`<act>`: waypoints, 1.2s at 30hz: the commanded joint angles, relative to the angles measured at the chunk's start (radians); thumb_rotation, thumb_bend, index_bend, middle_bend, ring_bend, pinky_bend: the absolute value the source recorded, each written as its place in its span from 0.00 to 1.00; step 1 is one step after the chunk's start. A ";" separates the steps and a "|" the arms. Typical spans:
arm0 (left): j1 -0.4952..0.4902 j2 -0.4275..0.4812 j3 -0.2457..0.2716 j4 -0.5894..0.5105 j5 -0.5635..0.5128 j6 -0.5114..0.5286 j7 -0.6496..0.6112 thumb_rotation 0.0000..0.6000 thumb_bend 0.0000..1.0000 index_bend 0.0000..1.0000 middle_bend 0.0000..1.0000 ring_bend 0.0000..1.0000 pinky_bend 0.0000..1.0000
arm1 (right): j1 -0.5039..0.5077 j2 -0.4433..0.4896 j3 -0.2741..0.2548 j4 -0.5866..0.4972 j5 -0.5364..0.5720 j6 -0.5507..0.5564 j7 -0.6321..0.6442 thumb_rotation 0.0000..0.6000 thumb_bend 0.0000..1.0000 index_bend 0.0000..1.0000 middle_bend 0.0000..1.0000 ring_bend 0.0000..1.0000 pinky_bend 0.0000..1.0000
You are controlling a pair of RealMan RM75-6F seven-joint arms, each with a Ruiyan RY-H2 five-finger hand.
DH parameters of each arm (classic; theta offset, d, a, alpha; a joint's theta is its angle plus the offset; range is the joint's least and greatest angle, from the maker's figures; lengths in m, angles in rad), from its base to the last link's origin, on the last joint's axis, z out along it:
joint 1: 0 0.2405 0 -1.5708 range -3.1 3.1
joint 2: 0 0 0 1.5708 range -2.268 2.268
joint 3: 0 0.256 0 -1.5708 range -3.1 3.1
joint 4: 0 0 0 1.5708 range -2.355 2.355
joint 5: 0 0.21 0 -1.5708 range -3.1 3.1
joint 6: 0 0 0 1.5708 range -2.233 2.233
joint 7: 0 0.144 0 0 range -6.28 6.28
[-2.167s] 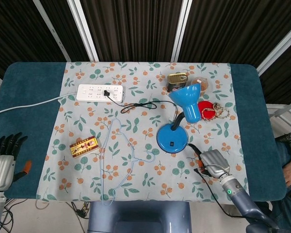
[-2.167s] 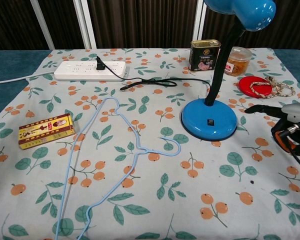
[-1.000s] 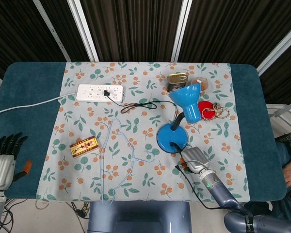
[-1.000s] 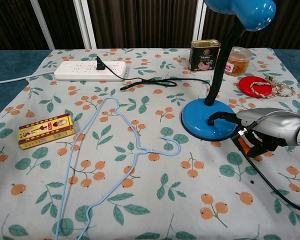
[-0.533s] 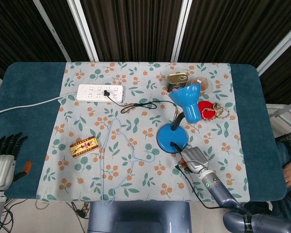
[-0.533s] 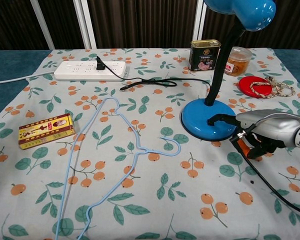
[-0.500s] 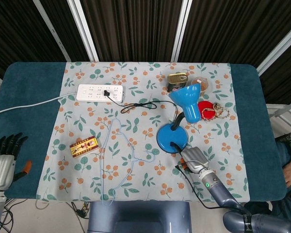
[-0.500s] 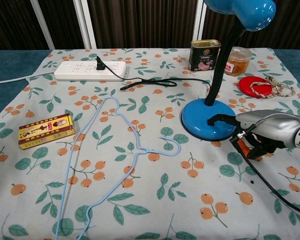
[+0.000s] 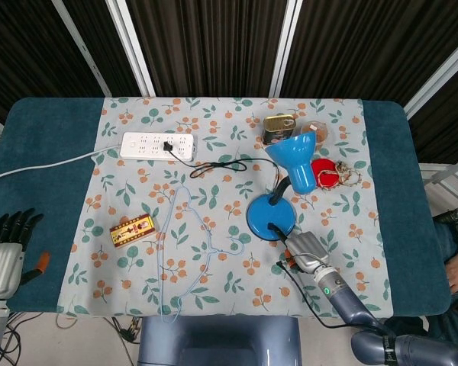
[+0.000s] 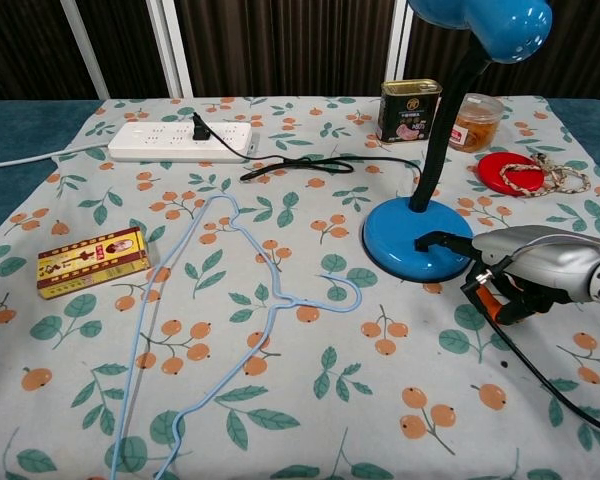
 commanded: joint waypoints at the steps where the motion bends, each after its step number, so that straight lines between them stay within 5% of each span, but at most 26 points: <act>1: 0.000 0.000 0.000 0.000 0.000 0.000 -0.001 1.00 0.36 0.15 0.06 0.05 0.04 | 0.006 0.000 0.002 0.002 0.009 -0.004 -0.004 1.00 0.78 0.02 0.68 0.76 1.00; 18: 0.001 0.004 0.002 -0.004 -0.002 -0.003 -0.001 1.00 0.36 0.15 0.06 0.05 0.04 | -0.008 0.058 0.023 -0.045 0.015 0.063 0.028 1.00 0.78 0.02 0.67 0.74 1.00; 20: 0.001 0.005 0.001 -0.005 -0.002 -0.002 -0.003 1.00 0.36 0.15 0.06 0.05 0.04 | -0.027 0.092 0.016 -0.070 -0.010 0.094 0.041 1.00 0.75 0.02 0.63 0.69 1.00; 25: 0.001 0.005 0.002 -0.005 -0.002 -0.003 -0.001 1.00 0.36 0.15 0.06 0.05 0.04 | -0.097 0.199 -0.026 -0.145 -0.057 0.189 0.045 1.00 0.43 0.02 0.27 0.30 1.00; 27: 0.000 0.005 0.002 -0.006 -0.001 -0.002 0.001 1.00 0.36 0.15 0.06 0.05 0.04 | -0.130 0.247 -0.046 -0.181 -0.067 0.231 0.036 1.00 0.38 0.02 0.18 0.21 1.00; 36: 0.003 0.001 0.001 -0.007 0.002 0.006 0.009 1.00 0.36 0.15 0.06 0.05 0.04 | -0.307 0.300 -0.118 -0.134 -0.256 0.532 0.137 1.00 0.33 0.02 0.09 0.12 1.00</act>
